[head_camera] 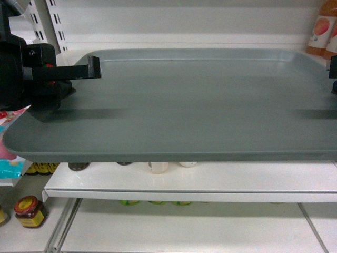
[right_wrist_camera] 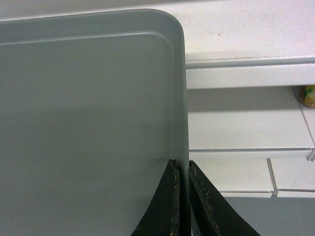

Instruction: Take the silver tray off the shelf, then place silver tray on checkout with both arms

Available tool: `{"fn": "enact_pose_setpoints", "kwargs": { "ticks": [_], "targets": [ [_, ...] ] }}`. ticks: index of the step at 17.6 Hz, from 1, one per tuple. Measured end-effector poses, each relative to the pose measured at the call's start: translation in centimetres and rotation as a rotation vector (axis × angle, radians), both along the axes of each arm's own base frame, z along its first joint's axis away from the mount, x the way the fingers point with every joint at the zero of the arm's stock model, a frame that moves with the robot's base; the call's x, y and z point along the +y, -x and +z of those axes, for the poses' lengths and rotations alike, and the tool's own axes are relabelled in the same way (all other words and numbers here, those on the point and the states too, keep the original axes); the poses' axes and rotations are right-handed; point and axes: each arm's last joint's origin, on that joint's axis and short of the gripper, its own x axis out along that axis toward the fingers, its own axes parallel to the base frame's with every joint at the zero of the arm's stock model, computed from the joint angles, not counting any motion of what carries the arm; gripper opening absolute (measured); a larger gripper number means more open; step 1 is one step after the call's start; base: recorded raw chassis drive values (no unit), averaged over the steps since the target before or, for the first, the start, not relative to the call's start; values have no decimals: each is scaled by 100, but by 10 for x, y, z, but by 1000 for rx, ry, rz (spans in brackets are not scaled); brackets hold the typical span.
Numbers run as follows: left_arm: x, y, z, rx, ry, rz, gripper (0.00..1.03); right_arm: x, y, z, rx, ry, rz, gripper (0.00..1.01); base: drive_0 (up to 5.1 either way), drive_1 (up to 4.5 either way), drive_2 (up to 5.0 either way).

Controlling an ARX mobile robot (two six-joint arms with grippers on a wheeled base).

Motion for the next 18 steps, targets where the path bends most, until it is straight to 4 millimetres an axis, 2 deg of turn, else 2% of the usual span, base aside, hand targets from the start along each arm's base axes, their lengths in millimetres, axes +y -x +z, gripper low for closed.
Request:
{"fn": "enact_pose_setpoints", "kwargs": {
  "ticks": [7, 18],
  "targets": [
    [0, 0, 0, 0, -1, -3, 4, 0, 0, 0, 2, -1, 0, 3, 0, 0, 0],
    [0, 0, 1, -4, -4, -1, 4, 0, 0, -1, 0, -1, -2, 3, 11, -403, 424]
  ]
}}
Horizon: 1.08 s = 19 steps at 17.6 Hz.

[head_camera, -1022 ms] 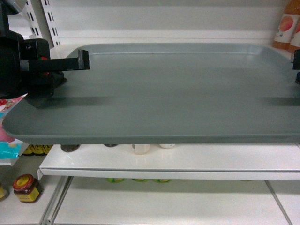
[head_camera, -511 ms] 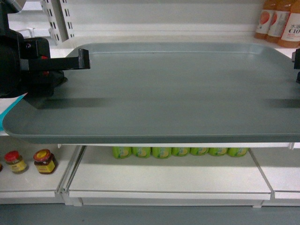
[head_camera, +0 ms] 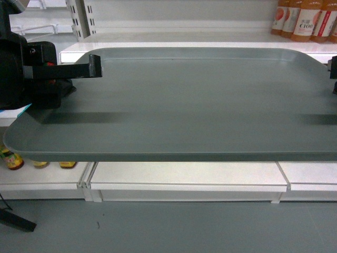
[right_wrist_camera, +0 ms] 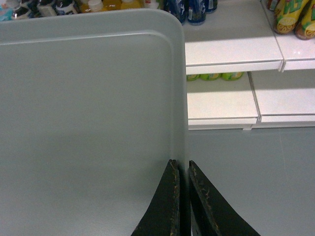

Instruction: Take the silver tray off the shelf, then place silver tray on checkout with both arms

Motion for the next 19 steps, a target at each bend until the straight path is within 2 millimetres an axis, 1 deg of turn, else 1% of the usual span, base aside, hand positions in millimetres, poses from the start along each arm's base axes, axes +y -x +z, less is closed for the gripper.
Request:
{"fn": "enact_pose_setpoints", "kwargs": {
  "ticks": [19],
  "targets": [
    [0, 0, 0, 1, 0, -1, 4, 0, 0, 0, 1, -1, 2, 3, 11, -401, 423]
  ]
}}
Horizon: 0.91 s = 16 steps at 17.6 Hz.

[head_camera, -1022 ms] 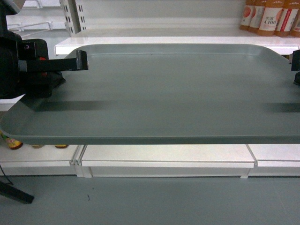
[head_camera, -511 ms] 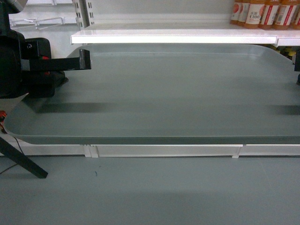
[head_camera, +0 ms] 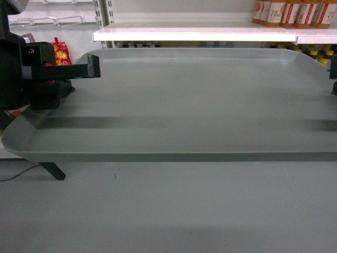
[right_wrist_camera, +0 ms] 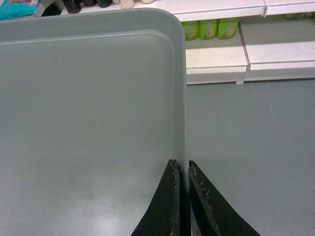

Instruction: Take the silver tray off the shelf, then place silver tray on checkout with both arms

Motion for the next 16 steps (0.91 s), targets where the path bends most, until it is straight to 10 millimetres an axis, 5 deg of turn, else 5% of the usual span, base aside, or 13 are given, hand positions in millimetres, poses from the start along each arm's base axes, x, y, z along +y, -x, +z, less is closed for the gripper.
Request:
{"fn": "enact_pose_setpoints", "kwargs": {
  "ticks": [16],
  "targets": [
    [0, 0, 0, 1, 0, 0, 4, 0, 0, 0, 3, 0, 0, 3, 4, -409, 416]
  ]
}}
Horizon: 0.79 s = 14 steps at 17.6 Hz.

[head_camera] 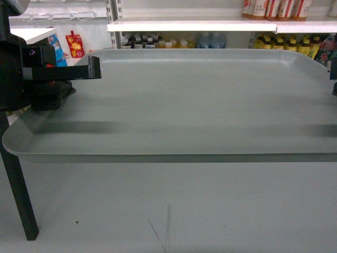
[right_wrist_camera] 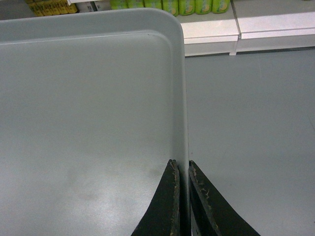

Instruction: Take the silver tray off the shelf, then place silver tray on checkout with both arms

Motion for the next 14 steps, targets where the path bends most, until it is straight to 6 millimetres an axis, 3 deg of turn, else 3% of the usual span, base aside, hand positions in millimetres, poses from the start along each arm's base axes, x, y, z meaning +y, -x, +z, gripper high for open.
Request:
{"fn": "enact_pose_setpoints", "kwargs": {
  "ticks": [14],
  "targets": [
    [1, 0, 0, 0, -1, 3, 4, 0, 0, 0, -1, 0, 1, 3, 3, -409, 415]
  ]
}}
